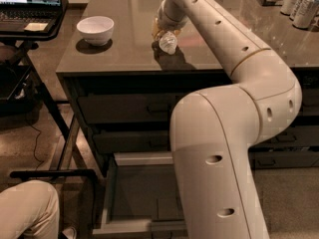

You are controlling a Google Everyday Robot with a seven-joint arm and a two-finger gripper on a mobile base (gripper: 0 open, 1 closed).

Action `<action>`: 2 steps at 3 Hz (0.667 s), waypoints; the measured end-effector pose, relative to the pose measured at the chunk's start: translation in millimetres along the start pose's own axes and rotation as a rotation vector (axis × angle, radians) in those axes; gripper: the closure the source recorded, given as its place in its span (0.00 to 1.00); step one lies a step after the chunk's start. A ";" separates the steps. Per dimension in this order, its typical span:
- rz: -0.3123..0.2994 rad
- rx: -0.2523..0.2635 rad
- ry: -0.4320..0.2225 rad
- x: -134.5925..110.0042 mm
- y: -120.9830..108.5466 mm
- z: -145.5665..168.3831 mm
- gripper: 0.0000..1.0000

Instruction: Place water bottle into bottom drawer

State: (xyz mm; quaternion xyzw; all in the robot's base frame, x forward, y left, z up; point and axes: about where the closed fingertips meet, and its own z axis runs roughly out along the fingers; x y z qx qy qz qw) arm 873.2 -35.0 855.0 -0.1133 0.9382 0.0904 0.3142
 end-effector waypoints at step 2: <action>-0.054 -0.077 -0.022 4.2 11.0 -9.4 1.00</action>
Offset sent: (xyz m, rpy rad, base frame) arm -0.1601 0.0474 0.0323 0.0813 -0.0854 0.4445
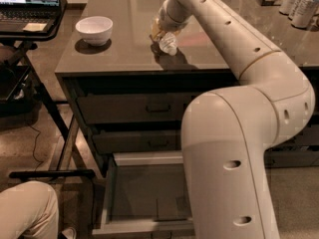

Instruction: Place water bottle into bottom drawer

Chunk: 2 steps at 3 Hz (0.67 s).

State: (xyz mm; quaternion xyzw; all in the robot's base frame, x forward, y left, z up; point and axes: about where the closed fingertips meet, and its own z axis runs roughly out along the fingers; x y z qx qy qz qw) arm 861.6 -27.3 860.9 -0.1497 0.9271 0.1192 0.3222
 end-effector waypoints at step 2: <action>-0.020 -0.024 -0.046 1.4 -5.2 -16.8 1.00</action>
Offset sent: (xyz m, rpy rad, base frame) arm -0.3348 0.0217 0.0286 0.0208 -0.0508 0.6325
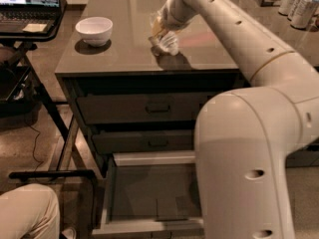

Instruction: Place water bottle into bottom drawer

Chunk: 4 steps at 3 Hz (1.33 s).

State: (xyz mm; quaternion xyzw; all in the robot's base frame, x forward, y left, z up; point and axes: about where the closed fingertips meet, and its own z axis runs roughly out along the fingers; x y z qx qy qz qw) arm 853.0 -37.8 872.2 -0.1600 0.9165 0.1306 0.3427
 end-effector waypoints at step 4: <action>-0.008 -0.022 0.000 10.4 2.9 8.3 1.00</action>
Offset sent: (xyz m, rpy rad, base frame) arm -0.0082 0.0096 -0.0006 0.0219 0.0014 0.0564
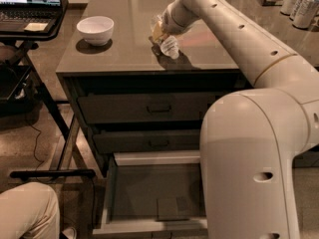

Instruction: Place water bottle into bottom drawer

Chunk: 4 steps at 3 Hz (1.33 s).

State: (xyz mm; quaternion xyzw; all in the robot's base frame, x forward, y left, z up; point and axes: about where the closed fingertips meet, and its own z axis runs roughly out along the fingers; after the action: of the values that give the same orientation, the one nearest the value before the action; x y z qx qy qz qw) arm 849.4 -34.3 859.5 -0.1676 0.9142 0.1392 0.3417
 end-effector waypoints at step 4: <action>-0.070 -0.065 0.023 44.0 24.9 -38.4 1.00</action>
Offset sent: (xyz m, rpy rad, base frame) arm -0.3498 -0.0162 0.0020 -0.0570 0.0883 0.4790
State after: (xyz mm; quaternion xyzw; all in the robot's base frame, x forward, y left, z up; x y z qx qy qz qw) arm 786.0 -35.3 861.3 -0.2121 0.9067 0.1550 0.3301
